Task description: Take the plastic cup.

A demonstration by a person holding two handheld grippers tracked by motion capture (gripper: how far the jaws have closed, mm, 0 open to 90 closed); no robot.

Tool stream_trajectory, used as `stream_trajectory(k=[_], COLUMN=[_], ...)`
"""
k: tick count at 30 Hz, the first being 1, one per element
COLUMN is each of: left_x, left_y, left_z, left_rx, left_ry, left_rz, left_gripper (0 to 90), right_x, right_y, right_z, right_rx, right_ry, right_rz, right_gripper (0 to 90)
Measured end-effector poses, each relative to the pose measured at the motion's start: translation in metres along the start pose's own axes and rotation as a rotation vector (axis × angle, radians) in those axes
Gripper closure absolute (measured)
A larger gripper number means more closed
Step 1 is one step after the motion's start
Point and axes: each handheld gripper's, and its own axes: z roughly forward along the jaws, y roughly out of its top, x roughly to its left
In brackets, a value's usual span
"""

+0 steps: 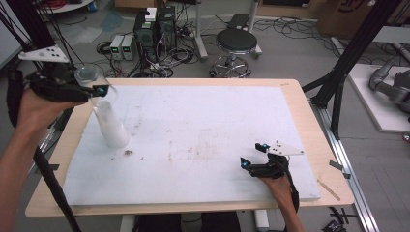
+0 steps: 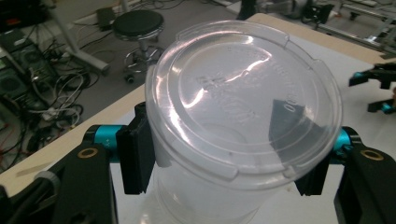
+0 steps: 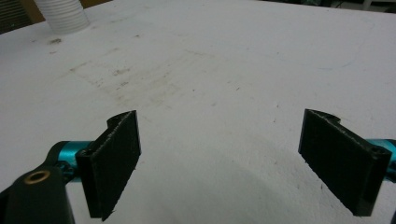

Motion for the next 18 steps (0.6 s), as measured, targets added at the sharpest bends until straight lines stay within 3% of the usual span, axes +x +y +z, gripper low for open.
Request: stream_trajectory(k=[7,13,18], left_x=[-0.037,-0.072,-0.091], left_y=[-0.016,-0.027,-0.038], left_z=[0.021,0.053,0.081], left_rx=[-0.090,-0.129,-0.162], left_ry=[-0.141,-0.276,-0.369], left_rz=[0.031,0.078,0.101], left_gripper=[34.7,34.8,34.7], right_x=[-0.002,-0.002,-0.003], right_y=[-0.001,-0.001,-0.002], right_z=[-0.002,-0.003,-0.004], right_rx=[-0.025,-0.035,-0.045], right_ry=[0.001,0.001,0.006], right_rz=[0.015,0.019,0.021], right_gripper=[12.7,12.7,12.7])
